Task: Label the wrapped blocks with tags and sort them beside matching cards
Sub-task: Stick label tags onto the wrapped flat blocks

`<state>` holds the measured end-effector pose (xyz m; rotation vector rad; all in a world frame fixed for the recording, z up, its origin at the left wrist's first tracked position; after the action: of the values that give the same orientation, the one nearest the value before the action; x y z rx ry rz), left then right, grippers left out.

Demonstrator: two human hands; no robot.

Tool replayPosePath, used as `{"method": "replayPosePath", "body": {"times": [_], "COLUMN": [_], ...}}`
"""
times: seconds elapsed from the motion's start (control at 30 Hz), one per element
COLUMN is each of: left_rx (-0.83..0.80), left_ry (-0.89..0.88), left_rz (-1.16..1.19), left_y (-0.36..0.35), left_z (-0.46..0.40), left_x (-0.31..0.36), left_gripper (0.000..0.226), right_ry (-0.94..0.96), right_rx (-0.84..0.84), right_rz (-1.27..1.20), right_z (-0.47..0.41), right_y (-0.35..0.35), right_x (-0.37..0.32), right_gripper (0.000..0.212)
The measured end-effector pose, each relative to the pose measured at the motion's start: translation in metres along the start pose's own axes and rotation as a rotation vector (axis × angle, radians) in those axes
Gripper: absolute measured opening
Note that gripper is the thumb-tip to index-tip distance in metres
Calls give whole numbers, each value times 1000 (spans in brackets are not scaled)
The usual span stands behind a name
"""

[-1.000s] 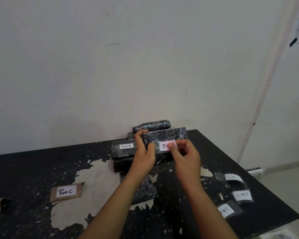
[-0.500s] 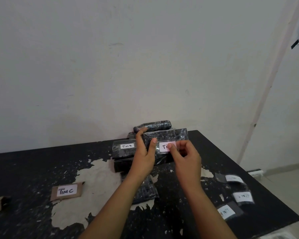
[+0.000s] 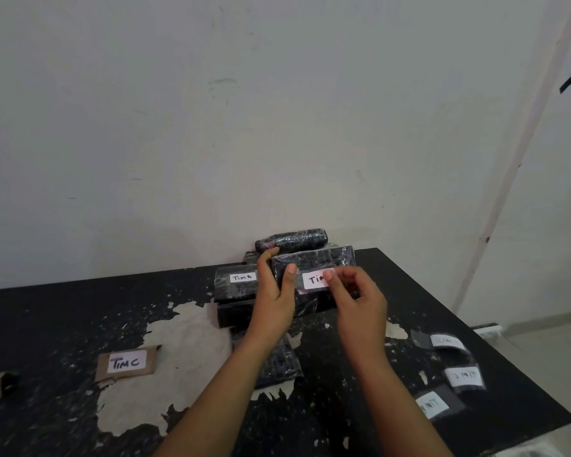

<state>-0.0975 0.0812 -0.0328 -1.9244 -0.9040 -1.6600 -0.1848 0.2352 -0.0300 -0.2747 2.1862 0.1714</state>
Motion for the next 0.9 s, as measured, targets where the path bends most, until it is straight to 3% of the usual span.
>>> {"method": "replayPosePath", "body": {"times": [0.53,0.9], "left_rx": [42,62], "left_ry": [7,-78], "left_rz": [19,-10], "left_y": [2,0], "left_z": [0,5], "left_x": [-4,4], "left_gripper": [37,37], "right_ry": [33,31], "right_rx": [52,101], "right_rz": [6,51], "right_z": [1,-8], "right_y": [-3,5], "right_x": [1,5], "right_gripper": [4,12]}}
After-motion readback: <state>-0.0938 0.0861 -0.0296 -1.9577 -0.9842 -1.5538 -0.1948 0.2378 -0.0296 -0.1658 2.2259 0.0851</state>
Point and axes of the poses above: each hand's wrist, its own z-axis away from the middle knuckle, its own y-axis out of the back of the hand, x = y × z, the point moved 6 cm from there along -z, towards the middle knuckle, and after that the axes turned 9 degrees about y, right-handed, at the moved point
